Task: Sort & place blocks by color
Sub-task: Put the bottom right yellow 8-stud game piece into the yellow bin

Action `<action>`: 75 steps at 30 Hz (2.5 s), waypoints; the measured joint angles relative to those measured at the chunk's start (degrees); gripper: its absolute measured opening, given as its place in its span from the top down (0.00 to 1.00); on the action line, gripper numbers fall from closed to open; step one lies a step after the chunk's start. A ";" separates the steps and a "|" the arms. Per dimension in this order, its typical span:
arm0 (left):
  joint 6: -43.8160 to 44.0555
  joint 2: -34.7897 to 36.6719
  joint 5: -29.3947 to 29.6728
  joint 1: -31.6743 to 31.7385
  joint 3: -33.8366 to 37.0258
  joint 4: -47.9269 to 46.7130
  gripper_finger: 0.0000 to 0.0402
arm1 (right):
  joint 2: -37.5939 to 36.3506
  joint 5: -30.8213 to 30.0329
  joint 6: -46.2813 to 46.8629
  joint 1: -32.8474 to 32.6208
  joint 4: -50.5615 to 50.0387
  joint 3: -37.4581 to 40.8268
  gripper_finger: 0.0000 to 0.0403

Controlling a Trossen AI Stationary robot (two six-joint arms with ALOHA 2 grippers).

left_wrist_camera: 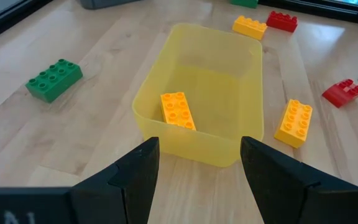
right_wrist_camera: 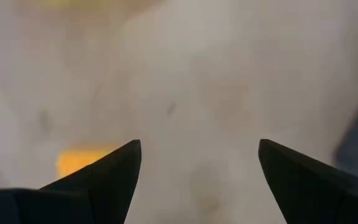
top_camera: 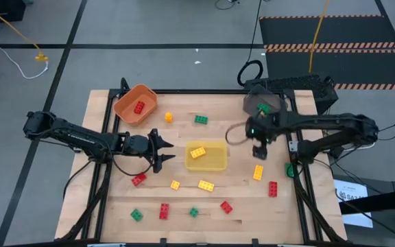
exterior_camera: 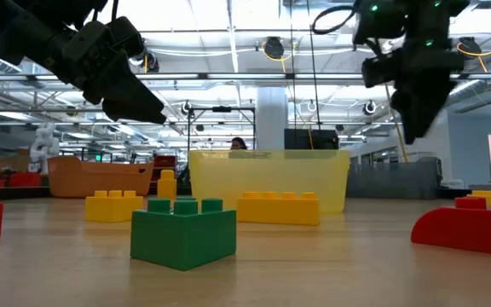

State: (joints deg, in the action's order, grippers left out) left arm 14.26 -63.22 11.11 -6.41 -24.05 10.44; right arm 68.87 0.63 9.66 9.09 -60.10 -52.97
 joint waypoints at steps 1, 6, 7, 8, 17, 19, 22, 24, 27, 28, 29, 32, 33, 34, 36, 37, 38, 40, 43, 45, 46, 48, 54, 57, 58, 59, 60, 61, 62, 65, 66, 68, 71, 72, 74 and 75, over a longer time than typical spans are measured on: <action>0.00 0.00 0.00 -0.01 0.00 -0.02 0.44 | 0.12 0.68 -0.70 -2.22 -0.77 0.00 0.22; 0.15 0.00 0.00 0.01 0.00 -0.88 0.44 | 0.26 1.15 -9.52 -13.76 0.10 0.00 0.22; 0.43 0.00 0.00 0.00 0.00 -1.29 0.44 | 0.24 1.05 -11.63 -15.98 0.44 0.00 0.22; 0.70 0.00 0.01 -0.01 0.00 -1.70 0.44 | 0.23 1.04 -13.68 -18.02 1.09 0.03 0.22; 1.67 0.00 1.04 0.00 0.00 -2.15 0.44 | 0.26 -3.92 -18.01 -28.14 8.49 3.78 0.22; 2.43 0.00 1.22 0.01 0.00 -2.16 0.44 | 0.66 -3.83 -18.12 -29.32 8.43 5.19 0.22; 2.93 0.00 1.41 -0.01 0.00 -2.21 0.44 | 1.53 -3.53 -17.25 -30.67 8.46 7.40 0.22; 3.33 0.00 1.42 0.01 0.00 -2.21 0.44 | 2.22 -3.72 -17.40 -31.71 8.63 8.43 0.22; 3.87 0.00 1.93 0.00 0.00 -2.19 0.44 | 2.94 -3.92 -19.27 -33.06 10.71 9.64 0.22; 3.95 0.00 2.05 0.00 0.00 -2.21 0.44 | 3.14 -4.22 -19.88 -33.28 11.57 9.96 0.22; 4.05 0.00 2.09 0.01 0.00 -2.19 0.44 | 3.28 -4.81 -20.46 -33.52 12.39 10.30 0.22; 4.51 0.00 2.21 0.00 0.00 -2.16 0.44 | 3.78 -5.11 -22.04 -33.75 13.71 11.39 0.22; 4.57 0.00 2.21 0.01 0.00 -2.16 0.44 | 4.05 -5.14 -22.25 -33.75 13.95 11.84 0.22; 4.61 0.00 2.21 0.01 0.00 -2.16 0.44 | 4.41 -5.16 -22.34 -33.75 14.15 12.09 0.22; 4.74 0.00 2.21 0.01 0.00 -2.14 0.44 | 5.35 -5.32 -22.37 -33.75 14.49 12.11 0.22; 4.74 0.00 2.21 -0.01 0.00 -2.14 0.44 | 5.93 -5.33 -22.37 -33.72 14.54 12.11 0.22; 4.74 0.00 2.21 0.01 0.00 -2.14 0.44 | 6.47 -5.32 -22.42 -33.71 14.54 12.11 0.22; 4.72 0.00 2.21 0.01 0.00 -2.13 0.44 | 7.52 -5.33 -22.75 -33.71 14.94 12.11 0.22; 4.72 0.00 2.21 -0.01 0.00 -2.12 0.44 | 9.19 -5.34 -23.88 -33.69 16.19 12.11 0.25; 4.72 0.00 2.21 -0.01 0.00 -2.14 0.44 | 10.42 -5.33 -24.07 -33.57 17.41 12.11 0.30; 4.72 0.00 2.21 -0.01 0.00 -2.16 0.44 | 10.90 -5.33 -24.08 -33.47 18.01 12.11 0.32; 4.49 0.00 2.21 -0.01 0.00 -2.16 0.44 | 11.74 -5.33 -24.08 -33.43 19.44 12.09 0.40; 4.39 0.00 2.19 -0.01 0.00 -2.67 0.44 | 12.87 -5.14 -23.97 -33.41 20.24 11.94 0.70; 4.39 0.00 2.19 -0.01 0.00 -2.89 0.44 | 12.65 -6.55 -23.62 -32.72 20.98 11.95 0.70; 4.39 0.00 2.19 -0.01 0.00 -2.89 0.44 | 12.47 -7.44 -23.15 -32.62 21.53 12.01 0.70; 4.39 0.00 2.19 -0.01 0.00 -2.89 0.44 | 12.22 -8.78 -22.68 -32.40 22.16 12.04 0.70; 4.39 0.00 2.19 -0.01 0.00 -2.89 0.44 | 12.01 -9.96 -22.44 -32.22 22.52 11.84 0.70; 4.39 0.00 2.19 -0.01 0.00 -2.89 0.44 | 11.73 -11.30 -22.58 -32.01 22.52 11.20 0.70; 4.39 0.00 2.19 -0.01 0.00 -2.89 0.44 | 11.42 -12.68 -22.78 -31.92 22.56 10.48 0.70; 4.39 0.00 2.19 -0.01 0.00 -2.93 0.44 | 10.86 -16.15 -22.90 -31.22 22.56 6.93 0.70; 4.39 0.00 2.19 -0.01 0.00 -2.93 0.44 | 10.62 -16.96 -22.96 -30.94 22.60 5.48 0.70; 4.39 0.00 2.25 -0.01 0.00 -2.92 0.44 | 10.36 -17.32 -23.45 -30.16 23.17 2.02 0.70; 4.39 0.00 2.40 -0.01 0.00 -2.59 0.44 | 10.46 -17.31 -25.08 -28.98 27.87 -2.37 0.70; 4.39 0.00 2.44 -0.01 0.00 -2.37 0.44 | 10.46 -17.27 -25.93 -28.43 30.58 -3.40 0.70; 4.39 0.00 2.45 -0.01 0.00 -1.76 0.44 | 10.40 -17.12 -27.89 -27.10 38.05 -4.62 0.70; 4.42 0.00 2.45 -0.01 0.00 -1.38 0.44 | 10.40 -17.10 -28.68 -26.24 41.85 -4.72 0.70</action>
State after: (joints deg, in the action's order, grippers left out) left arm 18.68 -63.22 13.56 -6.42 -24.05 9.06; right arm 79.26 -16.47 -19.02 -17.15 -18.25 -57.69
